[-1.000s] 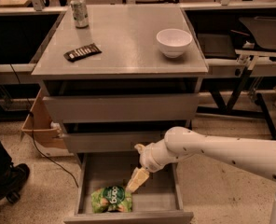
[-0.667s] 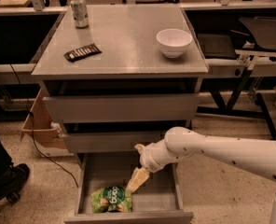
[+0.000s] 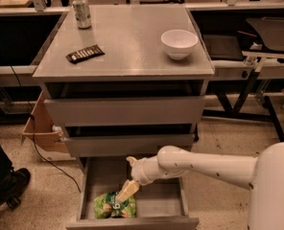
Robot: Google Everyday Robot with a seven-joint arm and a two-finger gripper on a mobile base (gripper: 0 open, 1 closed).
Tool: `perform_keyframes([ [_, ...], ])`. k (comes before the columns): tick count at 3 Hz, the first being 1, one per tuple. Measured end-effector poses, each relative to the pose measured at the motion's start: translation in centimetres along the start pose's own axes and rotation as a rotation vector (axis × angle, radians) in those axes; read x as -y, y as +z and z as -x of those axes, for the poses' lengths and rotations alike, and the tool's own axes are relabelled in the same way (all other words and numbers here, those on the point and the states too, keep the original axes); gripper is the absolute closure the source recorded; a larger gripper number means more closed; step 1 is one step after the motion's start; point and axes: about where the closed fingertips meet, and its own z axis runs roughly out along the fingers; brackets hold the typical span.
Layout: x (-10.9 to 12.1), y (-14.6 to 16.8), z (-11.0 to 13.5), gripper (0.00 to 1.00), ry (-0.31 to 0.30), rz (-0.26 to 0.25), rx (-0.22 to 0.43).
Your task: Pick green rice chip bag from bottom drawer and place on counter
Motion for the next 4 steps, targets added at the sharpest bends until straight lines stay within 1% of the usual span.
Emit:
perform_keyframes([
  [1, 1.2, 5.8, -2.0, 0.00, 0.024, 0.000, 0.066],
  [2, 2.7, 11.1, -5.1, 0.00, 0.051, -0.019, 0.069],
  [3, 3.4, 15.6, -8.4, 0.00, 0.083, -0.052, 0.040],
  [4, 3.4, 16.1, -8.9, 0.00, 0.090, -0.052, 0.031],
])
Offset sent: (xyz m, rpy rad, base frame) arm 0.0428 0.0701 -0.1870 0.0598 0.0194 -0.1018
